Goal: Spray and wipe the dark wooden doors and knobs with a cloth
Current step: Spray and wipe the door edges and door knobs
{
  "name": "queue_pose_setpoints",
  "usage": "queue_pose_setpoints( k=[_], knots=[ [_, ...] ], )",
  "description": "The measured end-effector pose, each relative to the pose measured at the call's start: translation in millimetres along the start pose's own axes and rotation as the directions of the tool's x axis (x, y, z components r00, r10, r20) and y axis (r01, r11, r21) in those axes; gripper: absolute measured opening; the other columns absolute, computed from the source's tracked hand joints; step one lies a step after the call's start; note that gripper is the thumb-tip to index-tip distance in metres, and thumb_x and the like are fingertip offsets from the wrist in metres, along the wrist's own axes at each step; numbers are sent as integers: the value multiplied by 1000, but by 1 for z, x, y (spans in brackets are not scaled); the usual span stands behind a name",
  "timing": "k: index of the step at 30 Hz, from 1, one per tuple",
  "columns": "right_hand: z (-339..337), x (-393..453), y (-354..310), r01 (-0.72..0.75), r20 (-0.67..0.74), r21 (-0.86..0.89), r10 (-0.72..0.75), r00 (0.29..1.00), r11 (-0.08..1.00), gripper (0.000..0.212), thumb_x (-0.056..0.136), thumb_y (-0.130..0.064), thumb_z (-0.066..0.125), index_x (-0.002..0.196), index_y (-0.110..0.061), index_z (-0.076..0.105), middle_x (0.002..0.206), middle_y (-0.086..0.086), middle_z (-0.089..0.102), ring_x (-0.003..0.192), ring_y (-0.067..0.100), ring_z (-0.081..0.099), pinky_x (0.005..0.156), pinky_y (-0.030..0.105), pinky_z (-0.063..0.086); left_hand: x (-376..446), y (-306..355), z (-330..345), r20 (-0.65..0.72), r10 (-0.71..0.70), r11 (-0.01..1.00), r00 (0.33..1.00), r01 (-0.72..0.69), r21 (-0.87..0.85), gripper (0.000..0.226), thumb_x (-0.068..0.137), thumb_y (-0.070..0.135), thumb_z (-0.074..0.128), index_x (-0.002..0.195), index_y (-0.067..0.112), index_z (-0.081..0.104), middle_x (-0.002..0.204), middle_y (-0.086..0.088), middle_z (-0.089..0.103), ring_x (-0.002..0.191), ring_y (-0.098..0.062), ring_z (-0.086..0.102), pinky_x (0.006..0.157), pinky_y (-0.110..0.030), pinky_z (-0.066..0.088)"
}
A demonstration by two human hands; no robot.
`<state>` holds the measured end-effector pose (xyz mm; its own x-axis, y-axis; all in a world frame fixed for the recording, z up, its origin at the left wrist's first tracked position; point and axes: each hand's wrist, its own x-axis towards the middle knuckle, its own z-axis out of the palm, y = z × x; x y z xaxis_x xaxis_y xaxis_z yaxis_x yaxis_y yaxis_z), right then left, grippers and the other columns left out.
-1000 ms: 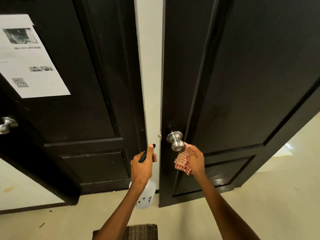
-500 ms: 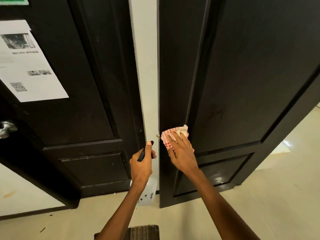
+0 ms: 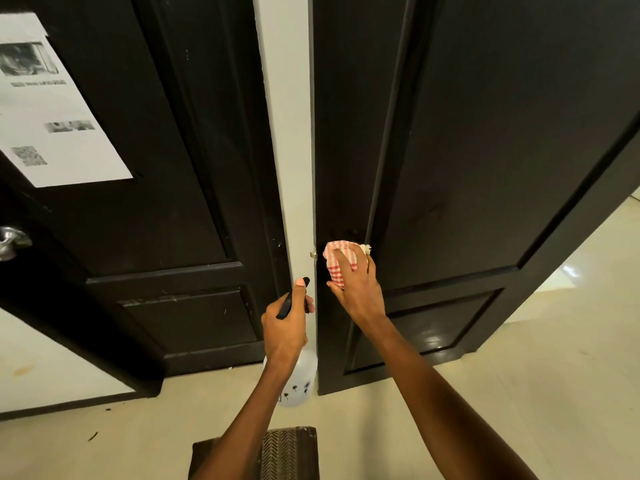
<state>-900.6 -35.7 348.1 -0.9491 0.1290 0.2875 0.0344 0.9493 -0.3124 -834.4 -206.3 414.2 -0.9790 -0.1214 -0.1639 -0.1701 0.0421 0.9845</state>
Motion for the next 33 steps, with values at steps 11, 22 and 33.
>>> queue_pose_setpoints(
  k=[11,22,33],
  knots=[
    [-9,-14,-5,-119,6,61,119,993,991,71,88,-37,74,146,-16,39,150,19,31,135,39,39,92,45,57,-37,-6,1,-73,18,999,997,-16,30,54,101,56,53,83,10,75,82,-9,73,53,-14,54,42,-22,42],
    [-44,-163,55,27,-113,303,7,994,952,74,79,-36,81,137,-31,36,144,12,44,124,35,52,89,41,55,-116,-35,8,-89,22,999,996,-19,37,52,102,53,51,83,11,75,84,-5,76,53,-20,54,45,-26,43],
    [-148,-360,134,-55,-394,496,281,875,867,64,87,-22,76,143,-7,50,148,10,45,138,19,46,108,22,45,-238,-67,55,203,84,995,976,-94,38,58,101,57,48,79,11,76,76,-12,73,49,-29,53,49,-37,45]
  ],
)
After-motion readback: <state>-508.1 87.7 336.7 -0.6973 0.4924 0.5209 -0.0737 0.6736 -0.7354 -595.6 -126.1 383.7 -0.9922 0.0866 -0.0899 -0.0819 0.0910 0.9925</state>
